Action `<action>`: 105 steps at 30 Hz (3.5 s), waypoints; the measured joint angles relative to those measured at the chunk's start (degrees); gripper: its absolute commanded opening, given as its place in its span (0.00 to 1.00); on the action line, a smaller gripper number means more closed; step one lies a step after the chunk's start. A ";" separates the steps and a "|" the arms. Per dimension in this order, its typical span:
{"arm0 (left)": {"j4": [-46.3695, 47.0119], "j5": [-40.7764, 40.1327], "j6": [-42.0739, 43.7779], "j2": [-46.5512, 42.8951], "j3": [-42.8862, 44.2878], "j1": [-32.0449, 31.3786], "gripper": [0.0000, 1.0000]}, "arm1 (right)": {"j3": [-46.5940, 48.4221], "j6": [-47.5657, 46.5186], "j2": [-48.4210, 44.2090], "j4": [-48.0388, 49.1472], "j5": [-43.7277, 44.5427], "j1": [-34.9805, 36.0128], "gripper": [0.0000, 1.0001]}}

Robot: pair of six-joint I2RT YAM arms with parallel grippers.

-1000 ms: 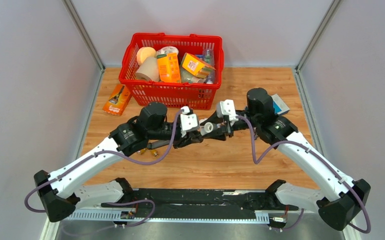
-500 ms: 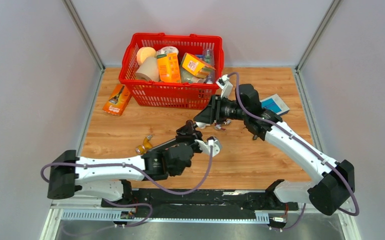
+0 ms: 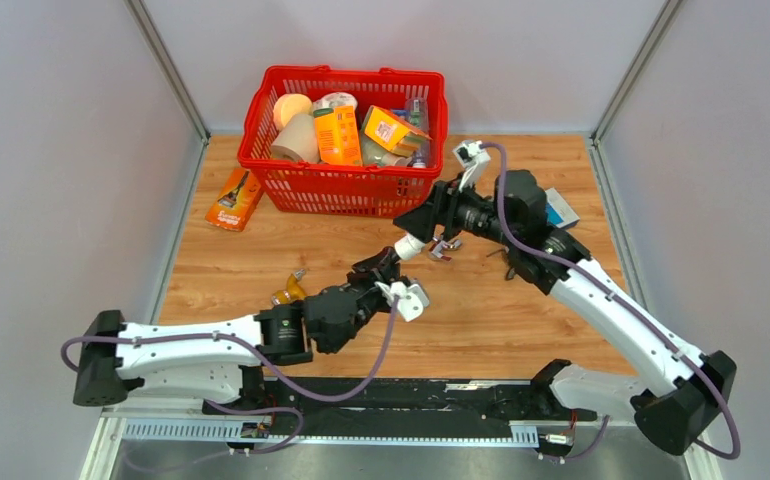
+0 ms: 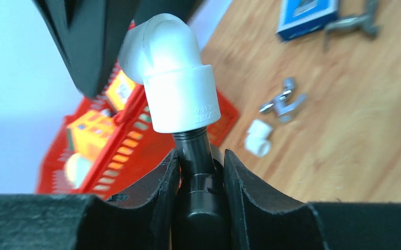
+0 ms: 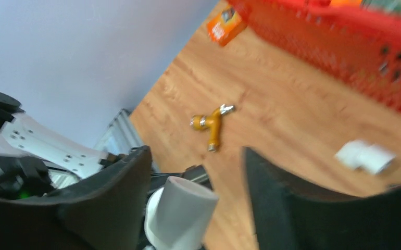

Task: Install the water faucets

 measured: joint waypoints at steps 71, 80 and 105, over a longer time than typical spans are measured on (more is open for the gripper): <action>6.08 -6.67 5.05 4.44 -0.96 -1.01 0.00 | -1.46 -0.50 3.41 2.21 -6.49 -2.60 0.92; -19.06 29.33 -15.76 -12.52 0.20 14.64 0.00 | -2.75 -29.40 -8.81 6.27 -9.14 -3.91 1.00; -34.86 80.56 -25.86 -2.21 16.90 26.58 0.00 | -8.11 -63.28 -11.67 -2.97 -42.97 -3.17 0.31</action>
